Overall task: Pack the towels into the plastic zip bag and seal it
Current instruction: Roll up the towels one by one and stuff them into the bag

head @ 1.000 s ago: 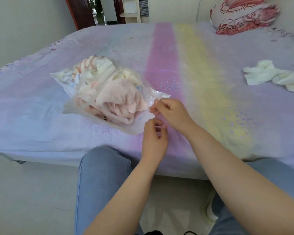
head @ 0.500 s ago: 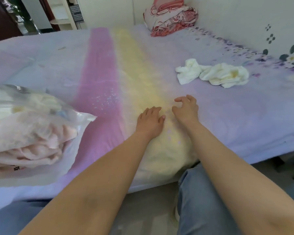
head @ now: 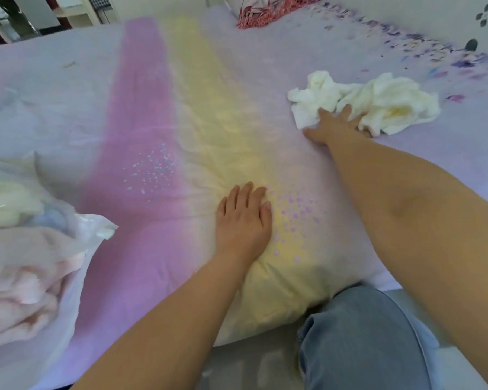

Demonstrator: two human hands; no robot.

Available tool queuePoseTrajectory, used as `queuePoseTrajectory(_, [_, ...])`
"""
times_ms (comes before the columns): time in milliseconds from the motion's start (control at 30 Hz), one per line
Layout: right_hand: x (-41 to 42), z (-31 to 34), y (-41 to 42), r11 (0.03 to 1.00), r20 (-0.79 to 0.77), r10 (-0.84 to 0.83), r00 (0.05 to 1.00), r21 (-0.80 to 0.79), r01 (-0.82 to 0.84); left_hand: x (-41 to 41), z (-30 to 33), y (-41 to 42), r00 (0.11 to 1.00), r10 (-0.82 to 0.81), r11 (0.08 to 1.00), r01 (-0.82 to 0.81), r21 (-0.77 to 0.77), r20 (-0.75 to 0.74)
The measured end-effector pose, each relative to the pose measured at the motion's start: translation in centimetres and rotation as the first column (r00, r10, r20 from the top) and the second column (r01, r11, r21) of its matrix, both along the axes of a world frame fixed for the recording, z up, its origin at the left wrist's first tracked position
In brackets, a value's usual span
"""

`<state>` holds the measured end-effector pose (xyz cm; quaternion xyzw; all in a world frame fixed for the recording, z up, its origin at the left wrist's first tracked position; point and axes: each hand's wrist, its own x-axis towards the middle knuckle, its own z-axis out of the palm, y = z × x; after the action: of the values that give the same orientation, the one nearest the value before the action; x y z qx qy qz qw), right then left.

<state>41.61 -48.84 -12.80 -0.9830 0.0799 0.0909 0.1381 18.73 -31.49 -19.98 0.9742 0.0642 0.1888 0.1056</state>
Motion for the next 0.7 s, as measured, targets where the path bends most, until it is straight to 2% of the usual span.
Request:
queuePoseTrajectory(33, [0.3,-0.3,0.0,1.0,0.022,0.011,1.0,-0.008,-0.011,0.1,0.0,0.0,1.0,0.001,1.0,-0.001,0.0,-0.002])
queuePoseTrajectory(133, [1.1,-1.0,0.2,0.999,0.254,-0.043,0.966,-0.004,0.045,0.1,-0.1,-0.1,1.0,-0.005,1.0,0.005,0.01,0.0])
queuePoseTrajectory(300, [0.4,-1.0,0.8,0.992,0.448,0.109,0.887,-0.112,-0.065,0.1,-0.3,-0.1,1.0,-0.008,1.0,0.008,0.01,0.027])
queuePoseTrajectory(367, [-1.3,-0.8,2.1,0.998,0.536,0.057,0.843,0.0,-0.067,0.2,-0.3,0.0,1.0,-0.004,1.0,0.004,0.01,0.028])
queuePoseTrajectory(500, [-7.7,-0.6,6.3,0.953,0.624,0.127,0.771,0.139,-0.269,-0.2,0.3,-0.1,0.999,-0.019,1.0,0.02,-0.024,0.029])
queuePoseTrajectory(600, [-14.3,0.1,8.4,0.865,0.631,0.147,0.762,0.292,-0.408,-1.4,1.7,-0.1,0.995,-0.039,0.977,0.057,-0.203,0.094])
queuePoseTrajectory(700, [-20.2,2.3,9.9,0.738,0.596,0.162,0.787,0.456,-0.497,-4.4,3.3,0.2,0.964,0.036,0.868,0.101,-0.487,0.264])
